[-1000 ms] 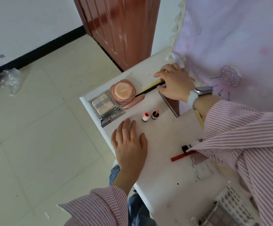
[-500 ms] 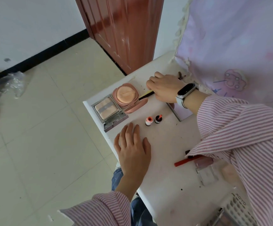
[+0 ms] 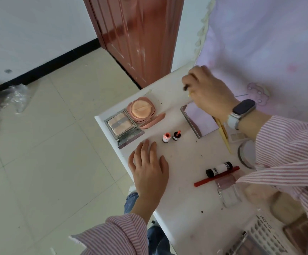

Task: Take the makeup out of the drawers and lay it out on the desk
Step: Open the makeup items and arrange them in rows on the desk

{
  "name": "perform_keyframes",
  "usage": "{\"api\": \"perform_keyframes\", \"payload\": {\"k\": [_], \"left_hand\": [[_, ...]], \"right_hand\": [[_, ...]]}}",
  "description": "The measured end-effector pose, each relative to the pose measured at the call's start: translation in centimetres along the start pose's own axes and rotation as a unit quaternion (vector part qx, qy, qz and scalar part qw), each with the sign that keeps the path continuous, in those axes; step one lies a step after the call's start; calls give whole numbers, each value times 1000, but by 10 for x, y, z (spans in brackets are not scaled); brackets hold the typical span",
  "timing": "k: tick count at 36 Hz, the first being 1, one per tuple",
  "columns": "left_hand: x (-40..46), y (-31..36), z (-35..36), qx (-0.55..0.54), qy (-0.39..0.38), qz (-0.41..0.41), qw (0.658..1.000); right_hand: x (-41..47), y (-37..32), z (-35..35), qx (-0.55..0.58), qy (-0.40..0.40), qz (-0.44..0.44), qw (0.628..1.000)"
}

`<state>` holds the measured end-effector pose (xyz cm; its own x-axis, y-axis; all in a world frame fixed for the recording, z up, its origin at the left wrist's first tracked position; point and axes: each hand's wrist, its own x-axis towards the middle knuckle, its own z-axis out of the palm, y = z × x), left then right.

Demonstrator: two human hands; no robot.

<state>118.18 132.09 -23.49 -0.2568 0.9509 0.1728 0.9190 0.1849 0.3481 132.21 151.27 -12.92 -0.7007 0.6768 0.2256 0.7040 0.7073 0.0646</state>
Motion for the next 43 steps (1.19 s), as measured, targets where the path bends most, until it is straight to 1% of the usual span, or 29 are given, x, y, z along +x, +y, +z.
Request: {"api": "perform_keyframes", "payload": {"k": [2, 4, 6, 10, 11, 12, 13, 15, 16, 17, 19, 20, 21, 23, 25, 28, 30, 32, 33, 35, 38, 40, 43], "left_hand": [[0, 0, -1, -10, 5, -1, 1000], [1, 0, -2, -21, 2, -4, 1000], [1, 0, -2, -34, -6, -7, 999], [2, -1, -6, -82, -17, -24, 996], [2, -1, -7, -105, -12, -27, 994], [2, 0, -10, -133, -2, -29, 991], [2, 1, -14, -167, 9, -32, 985], [2, 8, -30, -241, 21, -44, 969], [1, 13, -41, -291, 0, -61, 955], [1, 20, -54, -354, -49, -92, 929], [1, 31, -74, -470, -184, -164, 848], [1, 35, -80, -499, -230, -181, 816], [0, 37, -85, -518, -258, -189, 794], [-1, 42, -89, -549, -286, -204, 758], [-4, 46, -90, -560, -294, -230, 739], [-8, 45, -90, -578, -274, -274, 718], [-9, 42, -88, -582, -252, -301, 712], [-11, 36, -87, -574, -237, -323, 714], [-13, 32, -86, -566, -233, -328, 719], [-16, 25, -84, -536, -238, -318, 745], [-22, 17, -79, -480, -261, -299, 782], [-24, 12, -75, -462, -262, -305, 790], [-25, 8, -72, -452, -261, -322, 790]], "right_hand": [[-12, -4, -15, 52, 78, 68, 993], [-26, -12, -34, 141, 170, 144, 965], [-44, -19, -50, 218, 234, 191, 928], [-79, -27, -60, 342, 310, 238, 855], [-87, -30, -61, 361, 321, 240, 842], [-95, -34, -63, 358, 328, 226, 845], [-103, -40, -64, 346, 324, 200, 857], [-122, -52, -64, 327, 288, 132, 890], [-133, -59, -63, 317, 256, 96, 908], [-142, -66, -61, 296, 218, 56, 928], [-155, -80, -56, 243, 155, -25, 957], [-160, -86, -53, 228, 137, -57, 962], [-163, -93, -50, 217, 127, -85, 964], [-166, -104, -45, 190, 131, -124, 965], [-168, -112, -41, 170, 134, -146, 965], [-173, -117, -36, 162, 121, -159, 966], [-180, -114, -31, 159, 100, -151, 971], [-187, -107, -25, 167, 76, -115, 976], [-190, -102, -24, 179, 68, -91, 977], [-191, -92, -19, 199, 59, -54, 977], [-184, -80, -8, 194, 48, -40, 979], [-173, -77, -2, 177, 50, -31, 982], [-153, -74, 5, 121, 90, -7, 989]]}}
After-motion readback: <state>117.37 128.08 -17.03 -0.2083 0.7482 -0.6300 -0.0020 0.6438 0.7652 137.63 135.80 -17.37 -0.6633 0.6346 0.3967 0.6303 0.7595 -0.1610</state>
